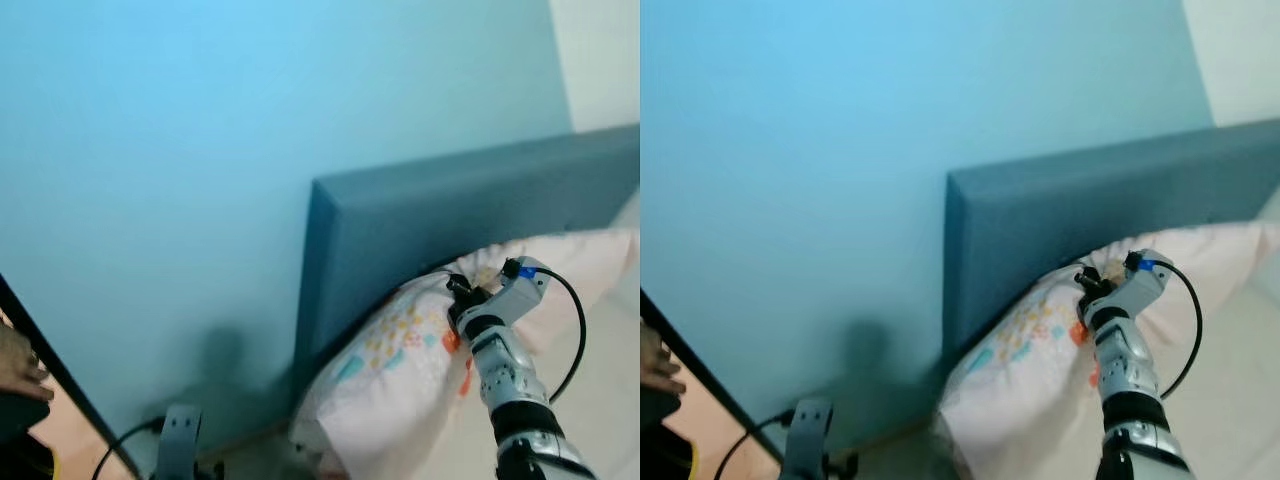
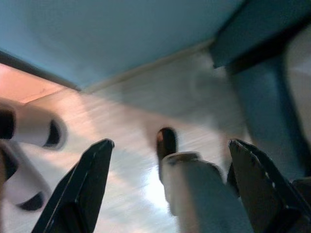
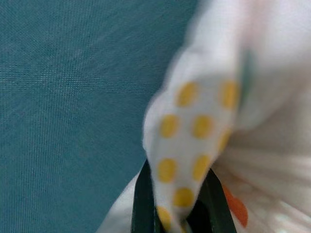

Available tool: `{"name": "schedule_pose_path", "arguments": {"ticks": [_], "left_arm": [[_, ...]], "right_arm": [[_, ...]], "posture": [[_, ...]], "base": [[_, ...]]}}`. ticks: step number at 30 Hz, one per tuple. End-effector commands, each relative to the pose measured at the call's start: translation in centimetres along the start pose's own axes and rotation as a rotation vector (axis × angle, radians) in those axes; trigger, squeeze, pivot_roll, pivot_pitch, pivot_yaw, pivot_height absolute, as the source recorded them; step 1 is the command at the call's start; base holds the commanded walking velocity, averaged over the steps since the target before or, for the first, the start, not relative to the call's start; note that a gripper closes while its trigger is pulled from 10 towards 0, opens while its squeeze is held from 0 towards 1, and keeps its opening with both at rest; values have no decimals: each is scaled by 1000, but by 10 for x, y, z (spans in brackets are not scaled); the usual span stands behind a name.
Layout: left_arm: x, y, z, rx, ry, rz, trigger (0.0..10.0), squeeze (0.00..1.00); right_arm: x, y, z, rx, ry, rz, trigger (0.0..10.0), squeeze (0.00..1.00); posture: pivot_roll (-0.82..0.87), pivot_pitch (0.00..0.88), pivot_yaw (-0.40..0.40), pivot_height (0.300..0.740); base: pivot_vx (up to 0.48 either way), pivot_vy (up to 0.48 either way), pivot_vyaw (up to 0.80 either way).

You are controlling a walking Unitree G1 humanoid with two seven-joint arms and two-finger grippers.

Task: Clean up the room

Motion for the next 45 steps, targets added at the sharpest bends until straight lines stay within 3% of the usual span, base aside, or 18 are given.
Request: {"name": "schedule_pose_path", "arguments": {"ticks": [1, 7, 11, 13, 25, 26, 29, 31, 33, 35, 39, 40, 41, 44, 45], "left_arm": [[0, -1, 5, -1, -3, -13, 10000, 0], [-1, 0, 5, 4, -26, -17, 10000, 0], [-6, 1, 4, 7, -39, -24, 10000, 0], [-6, 1, 4, 7, -39, -24, 10000, 0], [-31, 8, 2, -28, -80, -69, 10000, 0], [-38, 11, 0, -36, -93, -77, 10000, 0], [-44, 14, -2, -39, -103, -86, 10000, 0], [-59, 21, -10, -37, -127, -105, 10000, 0], [-65, 23, -14, -35, -136, -112, 10000, 0], [-71, 27, -17, -34, -149, -119, 10000, 0], [-92, 39, -30, -34, -199, -141, 10000, 0], [-92, 39, -30, -34, -199, -141, 10000, 0], [-95, 42, -33, -37, -214, -144, 10000, 0], [-98, 44, -35, -38, -224, -147, 10000, 0], [-101, 46, -38, -39, -231, -148, 10000, 0]], "right_arm": [[28, -1, -1, 22, 29, 99, 10000, 0], [32, 0, 3, 5, 36, 105, 10000, 0], [58, 5, 26, -69, 22, 171, 10000, 0], [58, 5, 26, -69, 22, 171, 10000, 0], [107, 11, 48, -123, -28, 287, 10000, 0], [123, 11, 49, -127, -93, 335, 10000, 0], [137, 10, 48, -115, -159, 382, 10000, 0], [169, 12, 38, -22, -285, 480, 10000, 0], [177, 13, 35, 16, -311, 506, 10000, 0], [175, 15, 40, 31, -338, 503, 10000, 0], [102, 40, 102, -143, -444, 325, 10000, 0], [102, 40, 102, -143, -444, 325, 10000, 0], [84, 51, 117, -194, -467, 286, 10000, 0], [73, 58, 126, -222, -483, 266, 10000, 0], [60, 66, 136, -262, -488, 239, 10000, 0]], "posture": [[30, 0, -95, 740], [29, 0, -95, 740], [34, 0, -96, 740], [34, 0, -96, 740], [63, 17, -78, 740], [83, 58, -66, 740], [85, 65, -65, 740], [115, 130, -42, 740], [115, 130, -42, 740], [129, 157, -40, 740], [165, 241, -13, 740], [165, 241, -13, 740], [171, 262, 0, 740], [171, 262, 0, 740], [177, 281, 10, 740]], "base": [[0, 0, 0], [0, 0, 0], [0, 0, 0], [0, 0, 0], [0, 0, 0], [0, 0, 0], [0, 0, 0], [0, 0, 0], [0, 0, 0], [0, 0, 0], [0, 0, 0], [0, 0, 0], [0, 0, 0], [0, 0, 0], [0, 0, 0]]}}
Point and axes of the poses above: a point about 5 cm out from each wrist's last joint towards the gripper, its own y axis pointing back from the gripper into the wrist, its own x axis along the axis of the wrist's last joint, z = x × y, the point moved 4 cm from there along -y, pointing out of the wrist towards the gripper, and after that the axes turned 15 degrees about -y, right-handed, at the moved point
